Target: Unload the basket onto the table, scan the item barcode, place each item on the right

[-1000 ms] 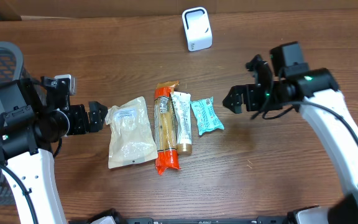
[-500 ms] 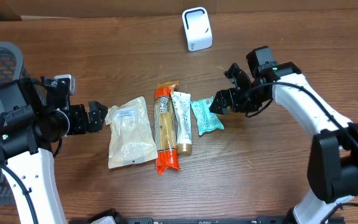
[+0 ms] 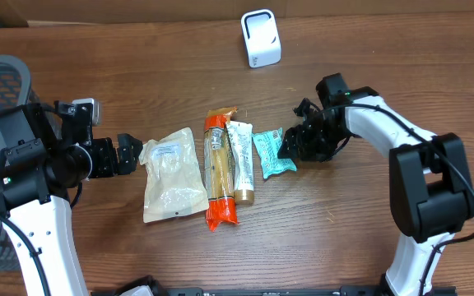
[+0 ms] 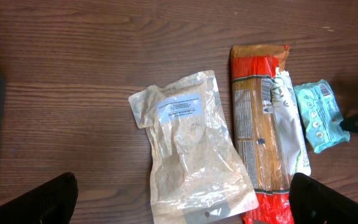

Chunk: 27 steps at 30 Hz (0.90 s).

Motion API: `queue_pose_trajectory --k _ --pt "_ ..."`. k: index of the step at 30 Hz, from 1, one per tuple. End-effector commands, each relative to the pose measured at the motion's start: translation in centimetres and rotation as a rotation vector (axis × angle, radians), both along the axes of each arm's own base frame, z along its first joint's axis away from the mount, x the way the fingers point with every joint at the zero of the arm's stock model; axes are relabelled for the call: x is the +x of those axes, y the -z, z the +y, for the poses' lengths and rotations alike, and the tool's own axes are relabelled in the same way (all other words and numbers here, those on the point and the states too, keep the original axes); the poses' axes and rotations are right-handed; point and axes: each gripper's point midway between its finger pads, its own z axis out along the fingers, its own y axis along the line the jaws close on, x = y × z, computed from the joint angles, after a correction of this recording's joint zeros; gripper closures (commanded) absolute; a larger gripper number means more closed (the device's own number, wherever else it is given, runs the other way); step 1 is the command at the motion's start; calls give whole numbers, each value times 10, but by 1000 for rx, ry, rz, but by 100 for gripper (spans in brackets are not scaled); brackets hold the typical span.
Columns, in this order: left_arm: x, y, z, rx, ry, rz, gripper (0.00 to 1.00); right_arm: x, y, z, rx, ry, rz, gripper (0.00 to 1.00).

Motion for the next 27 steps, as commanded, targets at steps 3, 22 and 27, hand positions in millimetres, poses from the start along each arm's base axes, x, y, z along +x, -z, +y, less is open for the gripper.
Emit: queue_pose_trajectory --k 3,22,27 --pt "2 1 -3 1 32 -4 0 -14 4 18 8 -21 41 47" --pt "2 1 -3 1 32 -4 0 26 -10 -67 -332 -126 -111 83" --pt "2 1 -3 1 32 -4 1 49 -76 -27 -57 -74 -144 50"
